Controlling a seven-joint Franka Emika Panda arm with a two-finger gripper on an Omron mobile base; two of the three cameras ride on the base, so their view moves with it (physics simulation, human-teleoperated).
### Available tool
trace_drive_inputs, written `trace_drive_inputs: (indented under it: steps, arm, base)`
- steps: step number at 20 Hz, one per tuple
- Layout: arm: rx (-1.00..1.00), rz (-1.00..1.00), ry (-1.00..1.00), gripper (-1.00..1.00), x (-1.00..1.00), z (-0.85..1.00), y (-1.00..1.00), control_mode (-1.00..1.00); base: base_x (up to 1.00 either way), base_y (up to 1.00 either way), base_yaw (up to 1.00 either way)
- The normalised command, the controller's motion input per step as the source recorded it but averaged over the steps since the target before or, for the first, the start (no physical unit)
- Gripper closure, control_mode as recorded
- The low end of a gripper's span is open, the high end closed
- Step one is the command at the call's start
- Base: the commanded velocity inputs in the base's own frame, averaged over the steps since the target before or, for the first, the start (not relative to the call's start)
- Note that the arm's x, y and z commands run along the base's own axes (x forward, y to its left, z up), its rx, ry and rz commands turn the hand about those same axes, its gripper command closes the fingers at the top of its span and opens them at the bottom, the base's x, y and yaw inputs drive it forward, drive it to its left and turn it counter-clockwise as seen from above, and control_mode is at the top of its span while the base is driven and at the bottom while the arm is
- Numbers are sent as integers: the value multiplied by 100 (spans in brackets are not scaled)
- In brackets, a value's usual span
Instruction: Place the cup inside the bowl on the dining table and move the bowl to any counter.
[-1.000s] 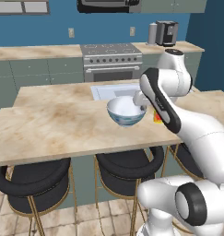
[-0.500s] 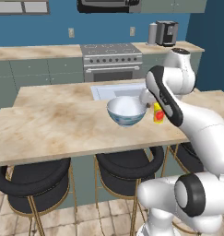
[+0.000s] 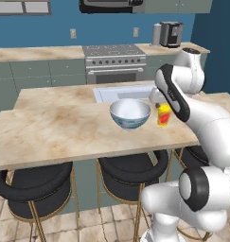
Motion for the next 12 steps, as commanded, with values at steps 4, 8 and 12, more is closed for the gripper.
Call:
trace_drive_inputs:
  steps: [4,8,12]
  arm:
    - [0,0,0,-100,8,0,-27,-100]
    - [0,0,0,-100,8,0,-28,-100]
    - [0,0,0,-100,11,0,-30,-100]
  base:
    - [0,0,0]
    - [0,0,0]
    - [0,0,0]
